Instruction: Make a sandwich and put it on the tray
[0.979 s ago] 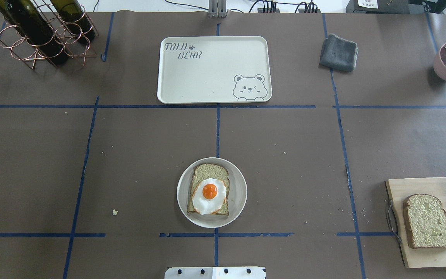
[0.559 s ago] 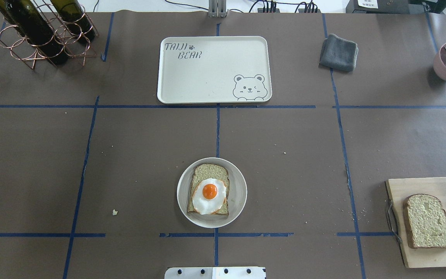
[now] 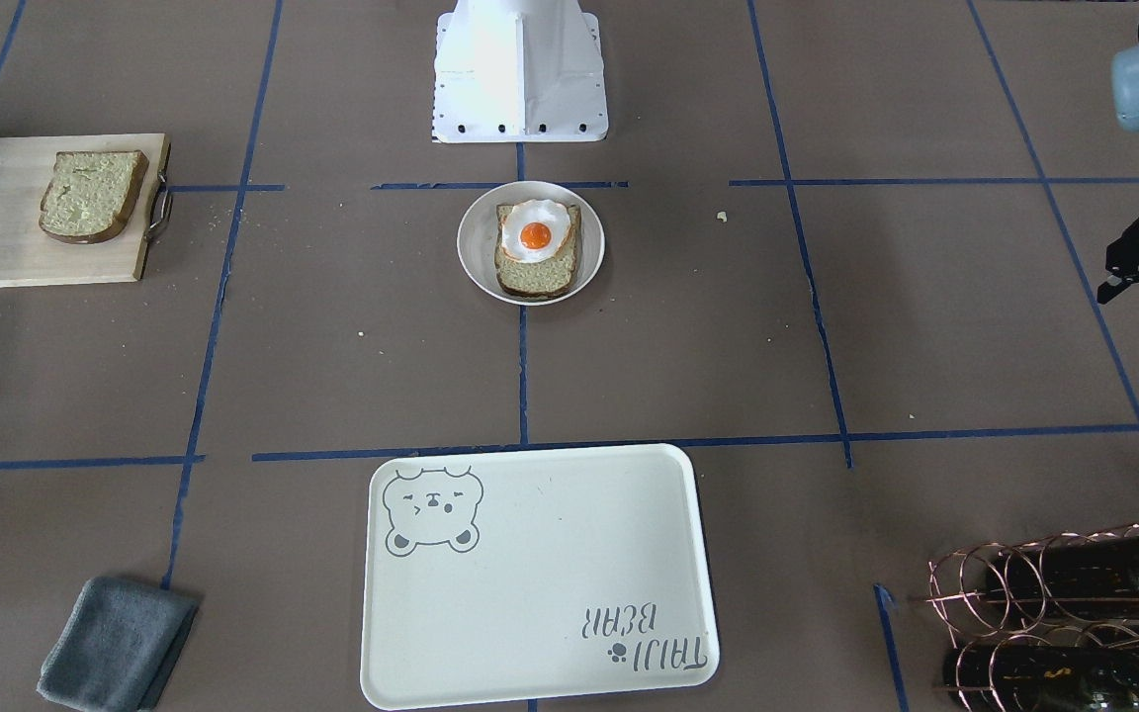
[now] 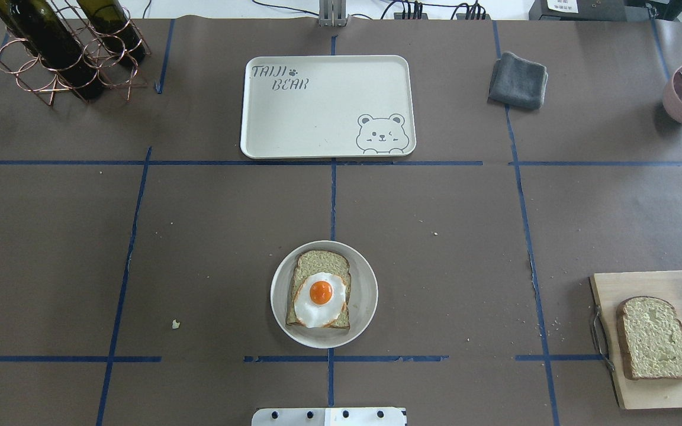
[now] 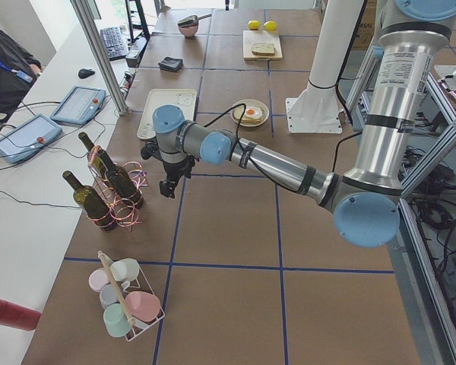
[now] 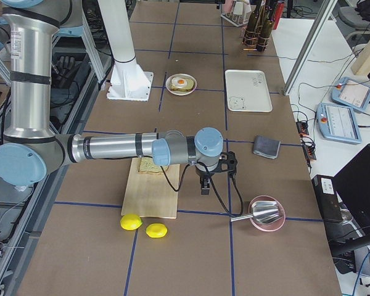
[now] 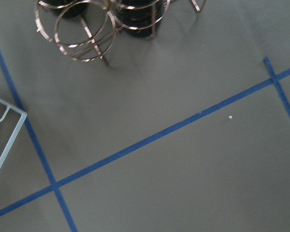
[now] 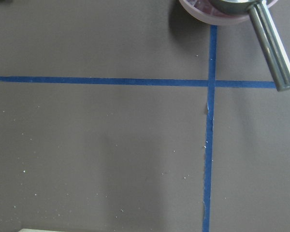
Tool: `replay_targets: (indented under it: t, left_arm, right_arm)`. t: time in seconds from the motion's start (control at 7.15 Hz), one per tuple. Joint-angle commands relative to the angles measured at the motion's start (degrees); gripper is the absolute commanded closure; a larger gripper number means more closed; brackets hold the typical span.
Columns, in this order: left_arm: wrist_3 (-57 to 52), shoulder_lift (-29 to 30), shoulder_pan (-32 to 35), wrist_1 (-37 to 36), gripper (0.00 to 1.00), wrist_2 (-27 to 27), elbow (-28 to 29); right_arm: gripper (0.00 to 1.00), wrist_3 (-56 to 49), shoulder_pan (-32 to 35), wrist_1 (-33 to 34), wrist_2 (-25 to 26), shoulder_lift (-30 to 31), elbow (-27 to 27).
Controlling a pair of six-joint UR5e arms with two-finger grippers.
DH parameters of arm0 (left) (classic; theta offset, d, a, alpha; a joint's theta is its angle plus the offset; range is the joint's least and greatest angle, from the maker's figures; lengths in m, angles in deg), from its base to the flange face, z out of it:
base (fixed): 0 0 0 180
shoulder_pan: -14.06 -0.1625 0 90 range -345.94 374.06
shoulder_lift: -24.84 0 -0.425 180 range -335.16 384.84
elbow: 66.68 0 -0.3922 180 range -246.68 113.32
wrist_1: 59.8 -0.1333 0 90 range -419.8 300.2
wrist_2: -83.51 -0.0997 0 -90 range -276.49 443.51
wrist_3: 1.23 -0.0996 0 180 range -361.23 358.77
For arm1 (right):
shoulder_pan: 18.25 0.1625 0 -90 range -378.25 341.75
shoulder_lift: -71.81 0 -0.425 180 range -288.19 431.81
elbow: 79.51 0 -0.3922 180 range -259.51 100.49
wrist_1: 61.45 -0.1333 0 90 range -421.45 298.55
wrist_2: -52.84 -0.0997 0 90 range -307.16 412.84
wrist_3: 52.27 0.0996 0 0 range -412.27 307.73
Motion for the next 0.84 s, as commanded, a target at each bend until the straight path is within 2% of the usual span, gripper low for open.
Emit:
replay_targets:
  t: [0.0, 0.14, 0.28, 0.56, 0.7]
  left_arm:
    - [7.53, 2.67, -1.35, 1.68, 0.0, 0.8, -0.15]
    - [10.63, 2.67, -3.01, 2.38, 0.0, 0.8, -1.98]
    - [17.27, 2.67, -4.6, 4.04, 0.0, 0.8, -2.61]
    - [32.74, 2.58, -8.98, 11.41, 0.0, 0.1, -3.05]
    - [35.59, 2.5, -10.05, 12.4, 0.0, 0.09, -4.19]
  right_arm:
    - [0.0, 5.65, -2.74, -6.72, -2.65, 0.71, 0.47]
    - [0.0, 13.78, -5.8, -14.25, -2.57, 2.02, 0.48]
    - [0.0, 25.18, -10.44, -25.03, -1.0, 4.12, 0.39]
    - [0.0, 38.15, -19.85, -40.27, 6.54, 10.79, 0.48]
    - [0.0, 45.26, -23.72, -45.82, 7.97, 13.0, 0.48]
